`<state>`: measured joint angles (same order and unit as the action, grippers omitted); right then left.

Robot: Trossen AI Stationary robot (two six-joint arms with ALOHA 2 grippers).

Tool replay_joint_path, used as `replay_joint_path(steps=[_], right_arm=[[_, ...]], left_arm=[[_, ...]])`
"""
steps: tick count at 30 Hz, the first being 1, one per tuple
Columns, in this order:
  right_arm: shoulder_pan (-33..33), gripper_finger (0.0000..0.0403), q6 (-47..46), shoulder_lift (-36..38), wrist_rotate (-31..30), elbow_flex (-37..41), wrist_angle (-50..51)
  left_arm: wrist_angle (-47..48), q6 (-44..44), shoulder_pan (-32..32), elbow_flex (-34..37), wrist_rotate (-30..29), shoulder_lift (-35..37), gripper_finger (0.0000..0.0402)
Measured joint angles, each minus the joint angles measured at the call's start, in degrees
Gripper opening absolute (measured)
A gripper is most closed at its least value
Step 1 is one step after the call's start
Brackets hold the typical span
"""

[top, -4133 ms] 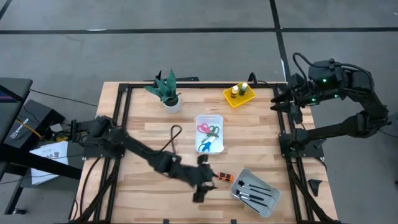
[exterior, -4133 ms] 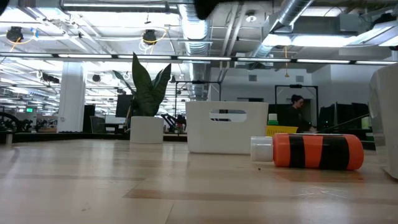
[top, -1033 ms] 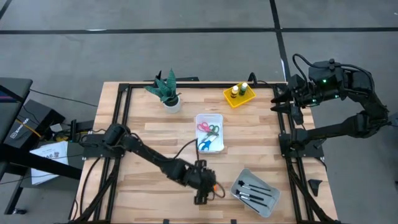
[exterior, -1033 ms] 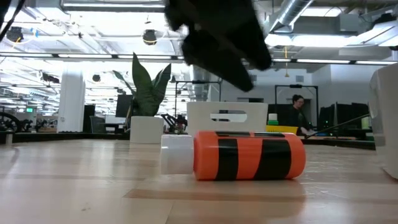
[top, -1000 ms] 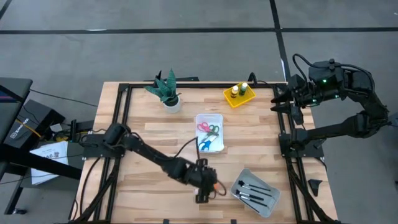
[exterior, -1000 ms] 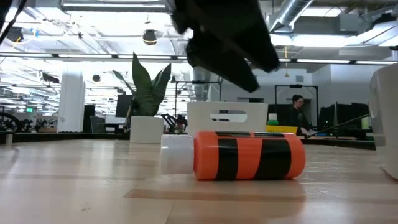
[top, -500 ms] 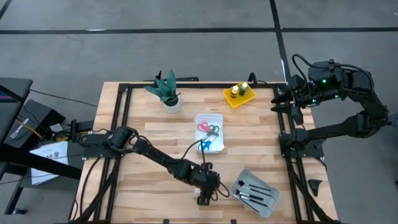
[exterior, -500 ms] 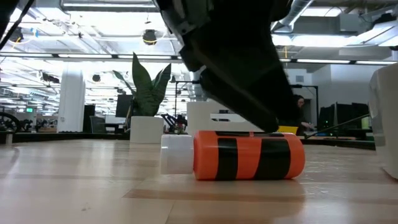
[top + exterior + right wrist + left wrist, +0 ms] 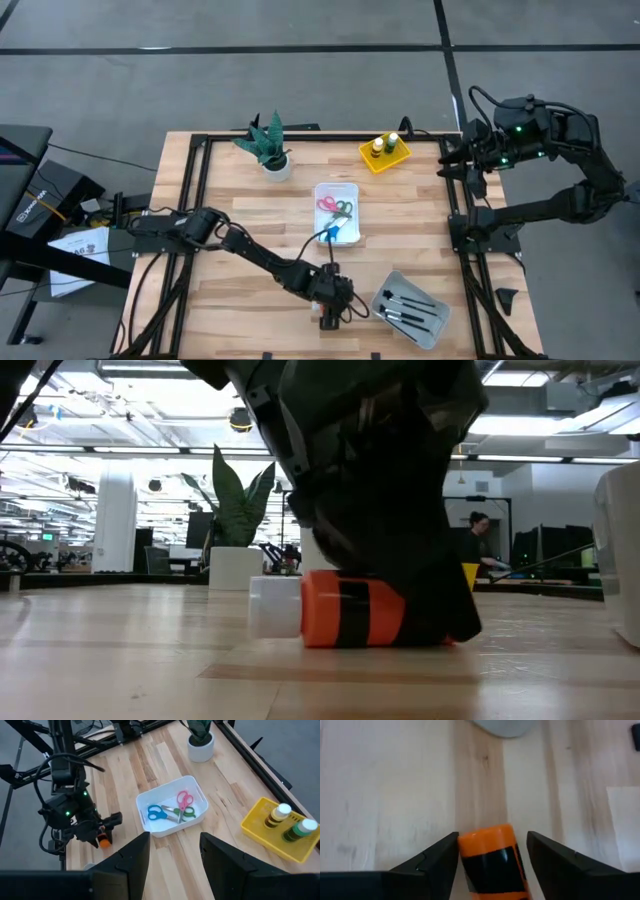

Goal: Pick & Place Paint Supplies
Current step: Put the orange acrylic paint bottle into the yellow basket

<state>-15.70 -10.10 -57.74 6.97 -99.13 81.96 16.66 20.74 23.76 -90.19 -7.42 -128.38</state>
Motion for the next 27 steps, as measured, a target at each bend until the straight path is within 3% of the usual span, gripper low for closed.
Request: replay_joint_path(steps=[17, 23, 27], right_arm=[[-0.20, 0.0169, 0.04, 0.00, 0.02, 0.00, 0.30], [-0.18, 0.0169, 0.06, 0.00, 0.02, 0.00, 0.34], [-0.03, 0.0169, 0.22, 0.11, 0.02, 0.00, 0.60]], left_arm=[[5.67, 16.48, -0.12, -0.07, -0.57, 1.35, 0.0138], [7.08, 20.74, -0.53, -0.02, -1.24, 3.97, 0.0135], [6.44, 23.93, -1.60, -0.02, -5.54, 8.90, 0.0134]])
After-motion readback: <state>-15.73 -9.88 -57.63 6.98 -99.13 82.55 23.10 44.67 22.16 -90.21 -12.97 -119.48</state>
